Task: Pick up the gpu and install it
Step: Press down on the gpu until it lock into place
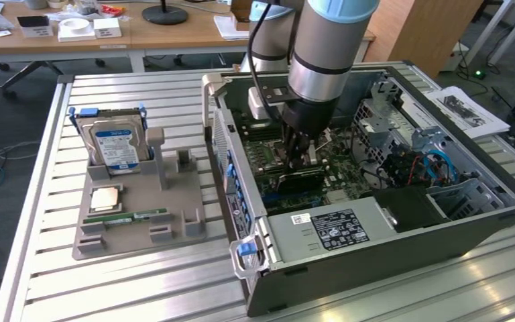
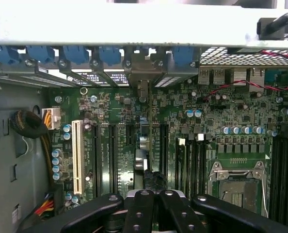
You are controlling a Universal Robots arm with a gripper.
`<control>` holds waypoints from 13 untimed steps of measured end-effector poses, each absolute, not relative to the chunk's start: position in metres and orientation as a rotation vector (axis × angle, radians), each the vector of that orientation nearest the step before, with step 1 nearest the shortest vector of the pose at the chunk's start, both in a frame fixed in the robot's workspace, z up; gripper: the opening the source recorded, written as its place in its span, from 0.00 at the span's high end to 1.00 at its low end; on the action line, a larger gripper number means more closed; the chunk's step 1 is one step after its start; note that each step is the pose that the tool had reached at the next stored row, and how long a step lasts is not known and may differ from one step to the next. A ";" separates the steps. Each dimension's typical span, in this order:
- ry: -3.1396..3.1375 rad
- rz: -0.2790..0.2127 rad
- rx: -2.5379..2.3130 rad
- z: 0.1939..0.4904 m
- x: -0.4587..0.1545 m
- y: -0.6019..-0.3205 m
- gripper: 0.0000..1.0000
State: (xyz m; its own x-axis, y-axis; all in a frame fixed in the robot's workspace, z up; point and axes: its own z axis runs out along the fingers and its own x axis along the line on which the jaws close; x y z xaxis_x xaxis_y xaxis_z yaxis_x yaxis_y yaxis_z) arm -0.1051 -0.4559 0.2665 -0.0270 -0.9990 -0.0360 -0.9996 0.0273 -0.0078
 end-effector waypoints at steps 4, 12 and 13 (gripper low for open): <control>2.229 0.030 -2.169 0.265 -0.105 -0.456 0.89; 2.229 0.030 -2.170 0.264 -0.105 -0.456 0.89; 2.229 0.030 -2.169 0.264 -0.105 -0.456 0.89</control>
